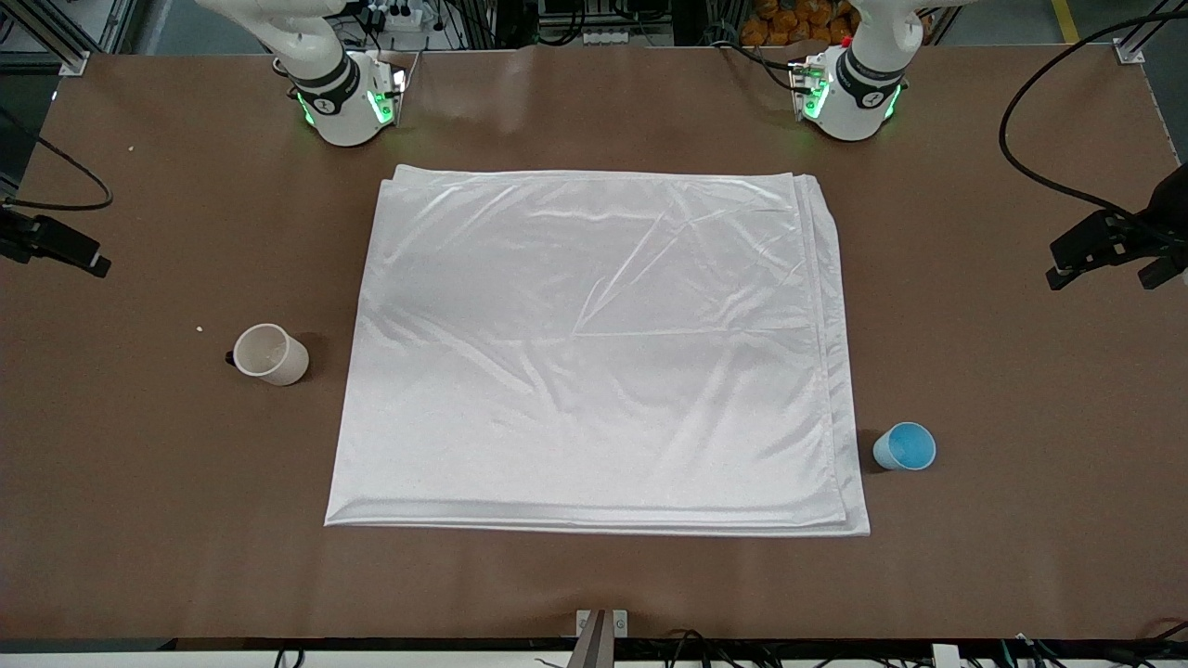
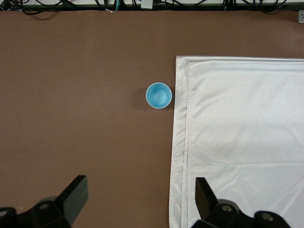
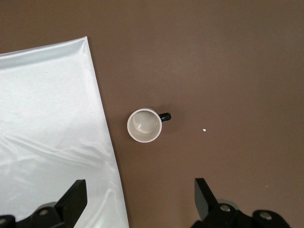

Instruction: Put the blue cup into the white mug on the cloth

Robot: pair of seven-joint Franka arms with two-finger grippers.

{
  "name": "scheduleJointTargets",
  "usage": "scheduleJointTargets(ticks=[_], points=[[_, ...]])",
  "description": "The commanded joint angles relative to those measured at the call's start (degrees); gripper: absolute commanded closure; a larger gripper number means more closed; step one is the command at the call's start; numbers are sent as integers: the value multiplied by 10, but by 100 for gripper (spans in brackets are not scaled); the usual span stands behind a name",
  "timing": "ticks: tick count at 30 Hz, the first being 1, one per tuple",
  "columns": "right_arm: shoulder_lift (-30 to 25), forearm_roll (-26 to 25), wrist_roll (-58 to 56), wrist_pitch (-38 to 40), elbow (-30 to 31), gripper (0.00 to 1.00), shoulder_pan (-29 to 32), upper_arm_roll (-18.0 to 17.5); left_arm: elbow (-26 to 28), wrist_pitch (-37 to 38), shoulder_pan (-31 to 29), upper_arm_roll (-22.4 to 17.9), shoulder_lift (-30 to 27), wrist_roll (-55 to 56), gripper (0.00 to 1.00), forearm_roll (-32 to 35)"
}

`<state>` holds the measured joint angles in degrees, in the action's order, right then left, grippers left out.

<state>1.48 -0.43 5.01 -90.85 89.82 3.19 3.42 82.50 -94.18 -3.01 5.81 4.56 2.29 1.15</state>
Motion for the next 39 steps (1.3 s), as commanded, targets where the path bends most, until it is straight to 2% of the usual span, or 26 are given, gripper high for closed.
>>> scheduleJointTargets(ticks=[1,20,25,27,34,39], points=[[-2,-8,-7,-5,4,0,2,-2,-2,10,0,0,-7,-5,0,10],[-1,-3,-9,-7,11,0,9,0,0,20,5,5,1,-2,0,36],[-1,-3,-45,-17,24,0,17,1,9,11,-9,1,11,-4,0,16],[-1,-3,-52,-20,29,0,18,1,22,-22,-25,1,19,-5,0,-11],[-4,-4,-86,-24,61,0,12,-1,127,-181,-30,1,28,-8,0,-11],[-6,-3,-131,-45,96,0,9,-3,134,-229,-30,1,76,-17,0,13]])
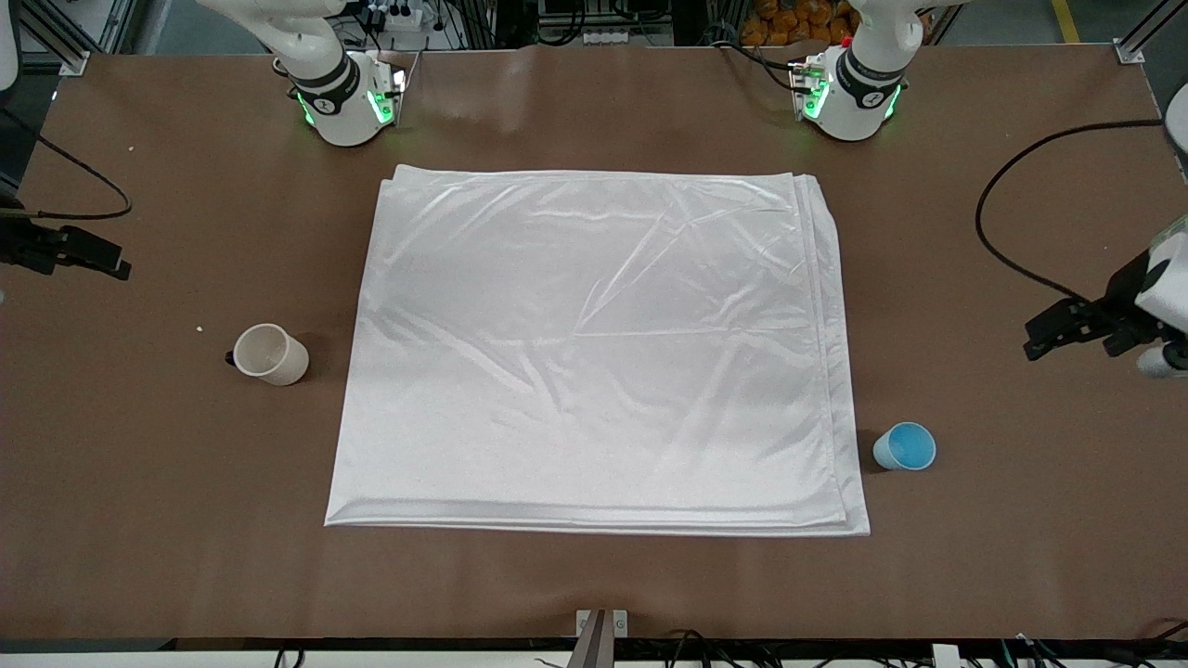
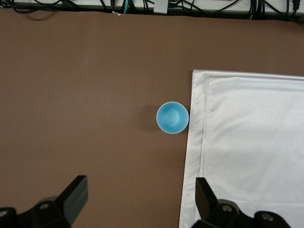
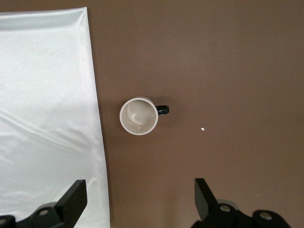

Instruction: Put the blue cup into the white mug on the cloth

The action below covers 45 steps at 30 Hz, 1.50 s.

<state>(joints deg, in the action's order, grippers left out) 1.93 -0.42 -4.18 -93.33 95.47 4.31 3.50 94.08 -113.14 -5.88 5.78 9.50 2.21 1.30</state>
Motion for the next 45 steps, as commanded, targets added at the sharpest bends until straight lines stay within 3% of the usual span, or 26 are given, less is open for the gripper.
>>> scheduleJointTargets(ticks=[1,10,22,45], points=[[-10,-3,-52,-20,45,0,-4,-3,17,-42,3,1,37,-17,0,29],[-10,-3,-158,-72,104,2,-18,-3,22,-81,-2,5,104,4,0,51],[-3,-3,-428,-213,208,0,4,-1,18,-167,-15,5,197,6,0,37],[119,-5,-753,-297,211,0,36,-1,7,-211,-5,6,261,5,0,39]])
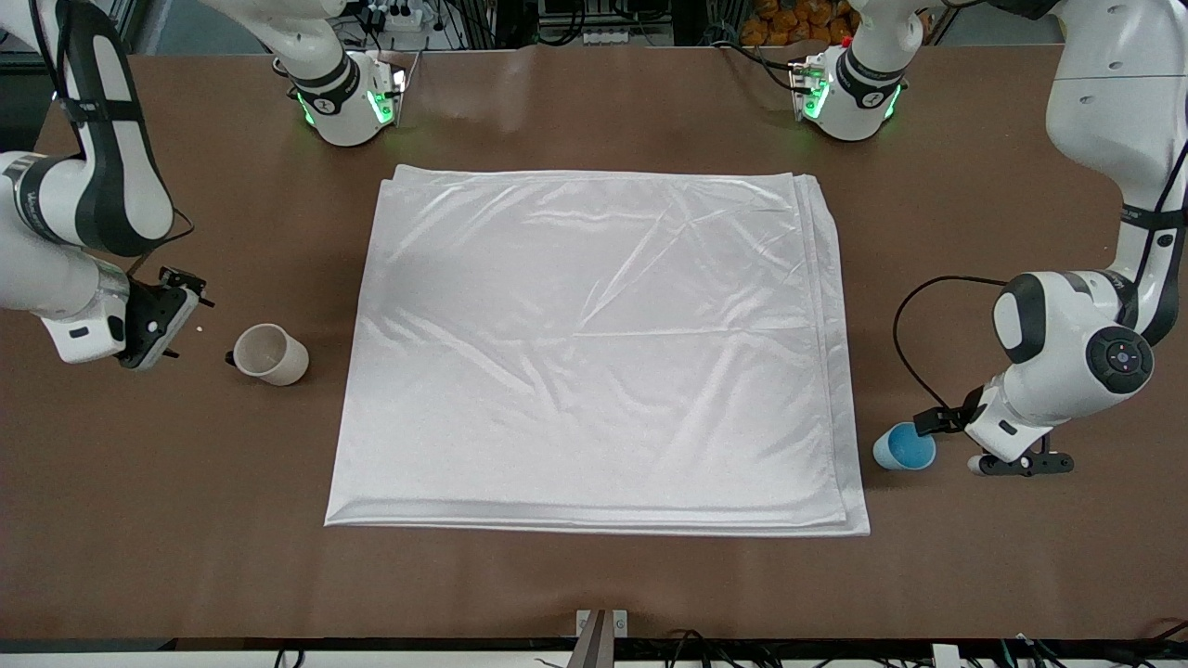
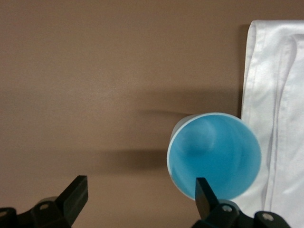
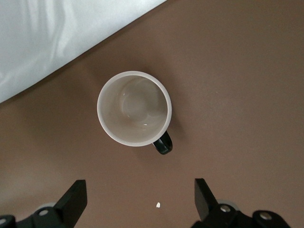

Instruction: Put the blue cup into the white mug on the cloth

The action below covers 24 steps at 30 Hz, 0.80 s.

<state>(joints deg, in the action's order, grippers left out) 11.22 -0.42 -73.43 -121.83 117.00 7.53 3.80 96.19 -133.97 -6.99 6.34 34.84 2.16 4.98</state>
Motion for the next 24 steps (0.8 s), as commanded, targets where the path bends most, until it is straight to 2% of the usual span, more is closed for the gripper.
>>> scheduleJointTargets(ticks=[1,12,19,23,24], points=[[31,-5,-74,-18,-5,0,2,-4,-14,-2,6,1,9,6,0,2],[69,-6,-219,-75,-5,0,5,-4,-35,-5,6,2,30,-3,0,2],[86,-6,-293,-117,-5,0,1,-4,-35,-29,6,3,45,-2,15,1],[101,-7,-305,-137,-5,0,5,-4,-35,-36,6,7,52,-1,29,1],[101,-7,-305,-138,-5,0,5,-4,-35,-37,6,8,53,-1,37,1]])
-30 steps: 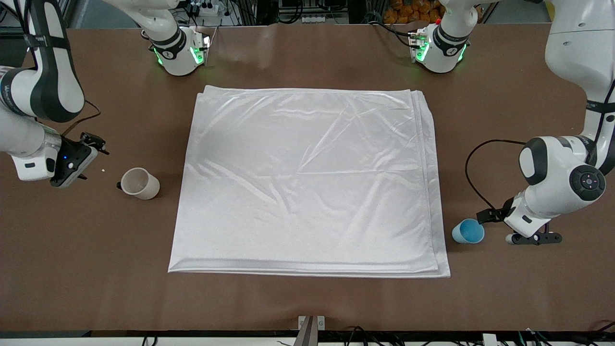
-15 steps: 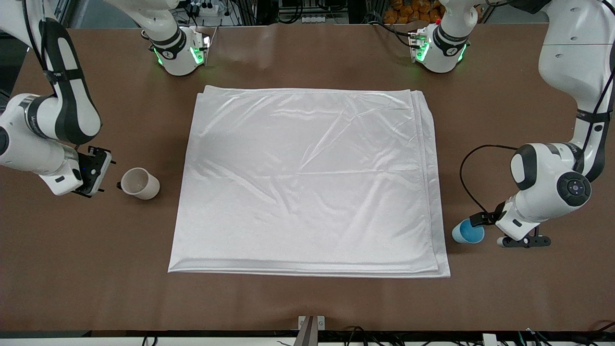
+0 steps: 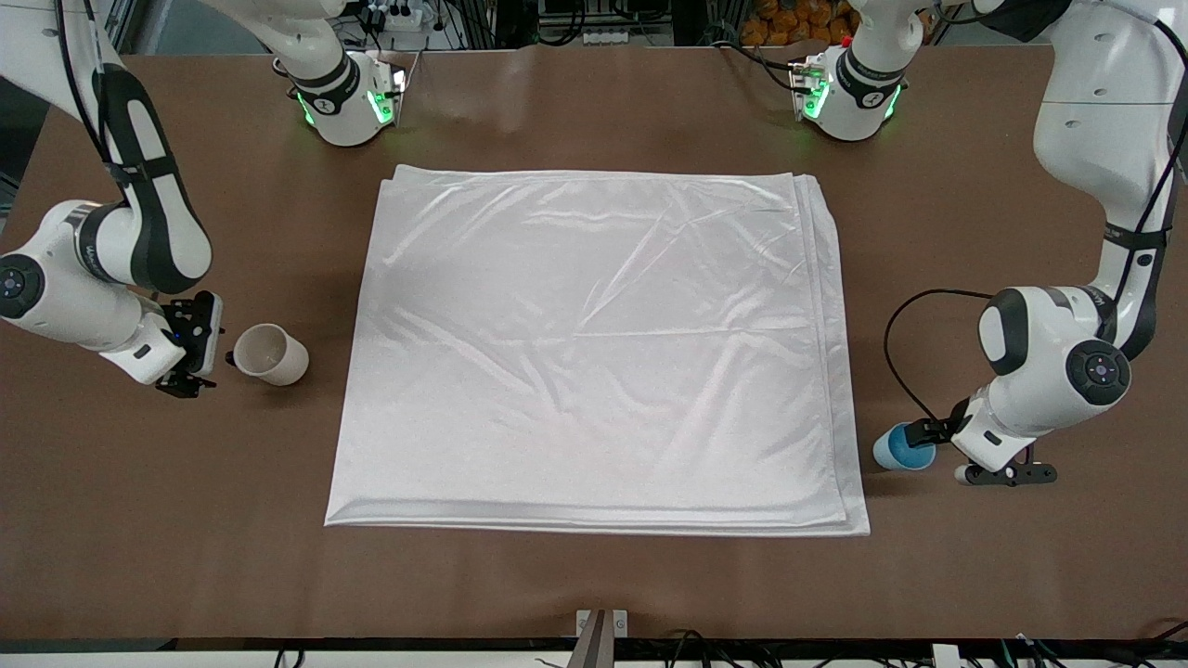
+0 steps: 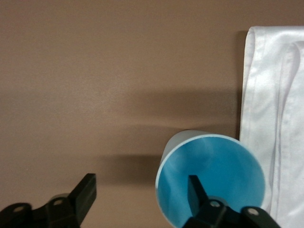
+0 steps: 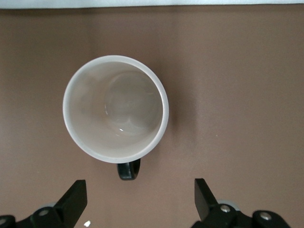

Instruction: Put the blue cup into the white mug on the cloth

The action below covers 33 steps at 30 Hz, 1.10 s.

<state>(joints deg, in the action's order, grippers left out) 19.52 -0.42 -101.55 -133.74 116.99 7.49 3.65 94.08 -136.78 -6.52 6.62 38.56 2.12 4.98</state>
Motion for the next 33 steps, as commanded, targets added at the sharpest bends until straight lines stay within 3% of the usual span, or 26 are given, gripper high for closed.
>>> scheduleJointTargets(ticks=[1,7,10,26,33], points=[[20,-8,-23,-19,-4,0,5,-2,-14,-9,2,4,17,-1,42,1],[30,-12,-26,-23,-4,0,9,-1,-14,-9,4,5,20,-2,86,2],[39,-12,-36,-25,-4,0,16,-1,-14,-9,4,5,20,-3,100,3],[66,-8,-66,-54,0,0,30,-3,-11,-2,17,5,3,-5,100,3],[69,-3,-66,-59,6,0,30,-3,8,7,-14,35,-30,-3,100,-26]])
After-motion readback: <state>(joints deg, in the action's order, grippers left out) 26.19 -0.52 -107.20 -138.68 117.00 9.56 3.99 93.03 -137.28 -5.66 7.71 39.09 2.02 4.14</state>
